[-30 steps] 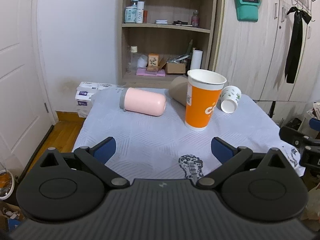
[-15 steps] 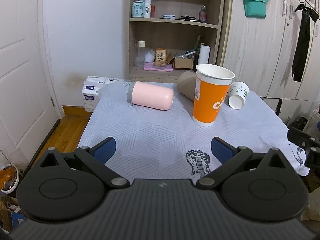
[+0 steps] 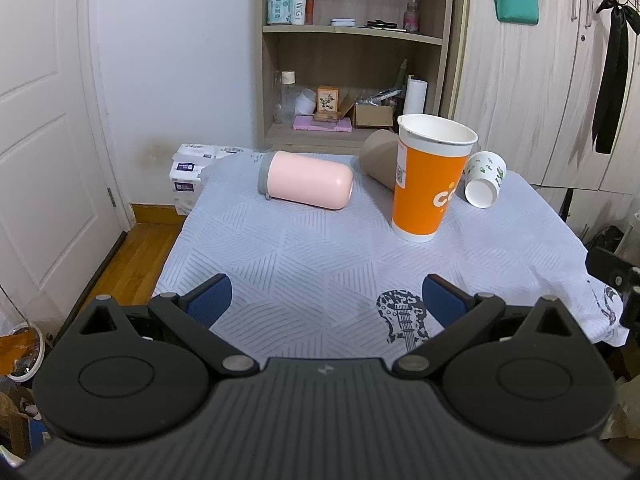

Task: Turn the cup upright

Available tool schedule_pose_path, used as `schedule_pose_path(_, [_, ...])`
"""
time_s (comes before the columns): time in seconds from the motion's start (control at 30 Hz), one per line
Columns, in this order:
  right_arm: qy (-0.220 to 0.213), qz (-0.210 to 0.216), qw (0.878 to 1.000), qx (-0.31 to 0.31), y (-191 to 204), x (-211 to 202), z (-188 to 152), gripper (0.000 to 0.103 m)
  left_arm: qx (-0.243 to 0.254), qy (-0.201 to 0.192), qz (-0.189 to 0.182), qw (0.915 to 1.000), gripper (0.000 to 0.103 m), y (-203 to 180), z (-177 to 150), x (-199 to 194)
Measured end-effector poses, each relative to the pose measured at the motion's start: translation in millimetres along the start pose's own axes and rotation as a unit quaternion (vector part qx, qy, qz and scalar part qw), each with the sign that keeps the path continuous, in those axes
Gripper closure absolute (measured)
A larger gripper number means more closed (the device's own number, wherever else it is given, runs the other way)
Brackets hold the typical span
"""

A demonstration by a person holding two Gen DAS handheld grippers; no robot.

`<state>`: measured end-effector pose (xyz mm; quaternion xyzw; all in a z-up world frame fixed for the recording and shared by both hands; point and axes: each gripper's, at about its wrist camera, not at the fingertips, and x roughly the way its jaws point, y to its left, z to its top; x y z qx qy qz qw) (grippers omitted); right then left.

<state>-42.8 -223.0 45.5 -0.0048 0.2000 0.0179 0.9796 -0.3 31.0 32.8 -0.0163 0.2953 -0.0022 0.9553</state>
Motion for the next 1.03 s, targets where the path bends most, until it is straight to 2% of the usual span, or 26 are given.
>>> schedule_pose_path(0.37, [0.003,-0.003,1.0,0.002,-3.9,-1.1,-0.4,0.0,-0.001,0.0,0.001,1.0,0.0,0.5,-0.3,-1.0])
schedule_pose_path(0.57, [0.002,-0.004,1.0,0.0,-4.1,-2.4,-0.5,0.0,-0.017,-0.003,-0.018,0.9997,0.0,3.8,-1.6,-2.3])
schedule_pose_path(0.87, [0.003,-0.004,1.0,0.001,-5.4,-3.3,-0.4,0.0,-0.005,-0.021,-0.003,0.9998,0.0,-0.7,-3.8,-8.1])
schedule_pose_path(1.03, [0.006,-0.006,1.0,0.0,-5.9,-3.4,0.1,0.0,0.002,-0.017,0.001,0.9998,0.0,-3.1,-2.8,-8.7])
